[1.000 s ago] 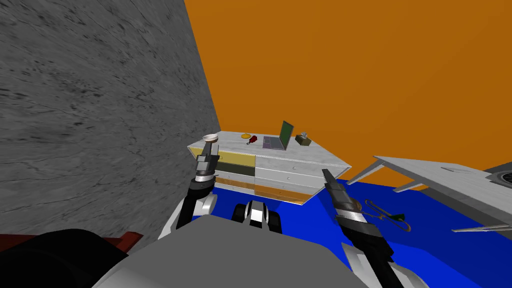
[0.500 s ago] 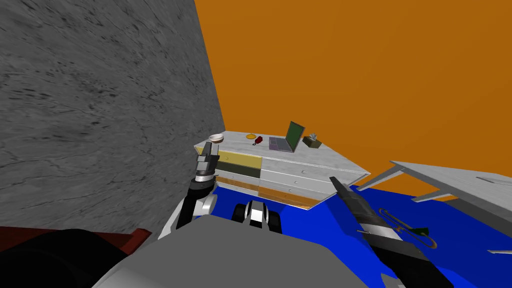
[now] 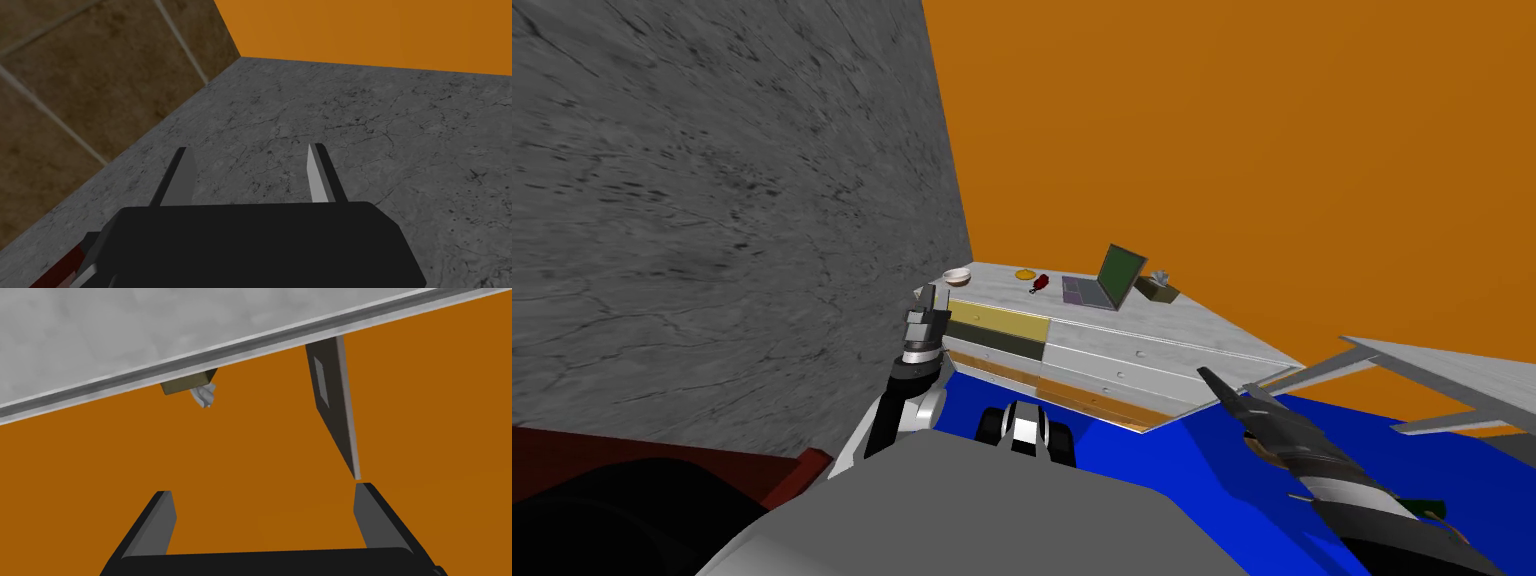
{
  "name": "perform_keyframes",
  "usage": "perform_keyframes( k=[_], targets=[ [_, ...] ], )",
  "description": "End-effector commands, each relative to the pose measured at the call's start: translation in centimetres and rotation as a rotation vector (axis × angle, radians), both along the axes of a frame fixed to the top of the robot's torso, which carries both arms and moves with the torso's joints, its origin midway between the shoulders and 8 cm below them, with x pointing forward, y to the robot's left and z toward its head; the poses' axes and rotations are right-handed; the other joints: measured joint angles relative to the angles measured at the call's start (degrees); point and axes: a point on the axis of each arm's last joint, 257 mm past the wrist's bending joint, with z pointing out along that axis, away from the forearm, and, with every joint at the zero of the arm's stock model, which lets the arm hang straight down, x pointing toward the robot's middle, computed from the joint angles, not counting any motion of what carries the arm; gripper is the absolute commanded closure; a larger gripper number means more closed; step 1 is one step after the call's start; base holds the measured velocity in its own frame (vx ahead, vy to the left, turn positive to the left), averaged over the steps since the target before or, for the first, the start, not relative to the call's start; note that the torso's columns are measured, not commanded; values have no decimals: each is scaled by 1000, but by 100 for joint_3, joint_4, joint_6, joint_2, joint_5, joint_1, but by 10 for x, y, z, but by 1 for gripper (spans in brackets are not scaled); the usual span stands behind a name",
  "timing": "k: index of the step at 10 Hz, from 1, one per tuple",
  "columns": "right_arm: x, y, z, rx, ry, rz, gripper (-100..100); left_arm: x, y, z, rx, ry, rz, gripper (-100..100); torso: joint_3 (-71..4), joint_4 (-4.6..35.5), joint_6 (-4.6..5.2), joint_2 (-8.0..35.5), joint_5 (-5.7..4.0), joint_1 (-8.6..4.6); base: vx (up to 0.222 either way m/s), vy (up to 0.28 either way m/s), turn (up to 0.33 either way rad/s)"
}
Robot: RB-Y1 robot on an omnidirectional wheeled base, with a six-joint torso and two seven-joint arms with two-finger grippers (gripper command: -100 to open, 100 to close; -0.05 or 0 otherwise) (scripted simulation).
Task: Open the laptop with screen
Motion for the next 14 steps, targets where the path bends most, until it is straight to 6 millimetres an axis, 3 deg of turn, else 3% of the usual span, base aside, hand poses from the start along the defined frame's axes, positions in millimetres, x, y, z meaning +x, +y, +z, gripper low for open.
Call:
perform_keyframes(
  k=[1,2,6,10,14],
  targets=[
    [-15,-37,2,-170,86,-56,-100,0,0,0,0,0,0,0,1,1,-2,1,-3,-6,37,70,164],
    [-15,-38,4,-174,84,-58,-100,0,0,0,0,0,0,0,-2,0,-2,-2,0,3,27,54,52],
    [-38,-103,28,-457,214,-153,-100,0,0,0,0,0,0,0,-5,-2,-2,-8,3,14,45,84,177],
    [-51,-156,66,-699,307,-229,-100,0,0,0,0,0,0,0,-1,0,0,-2,0,2,55,88,202],
    [-56,-193,110,-893,363,-293,-100,0,0,0,0,0,0,0,-2,-1,-4,-2,3,10,55,67,219]
  ],
)
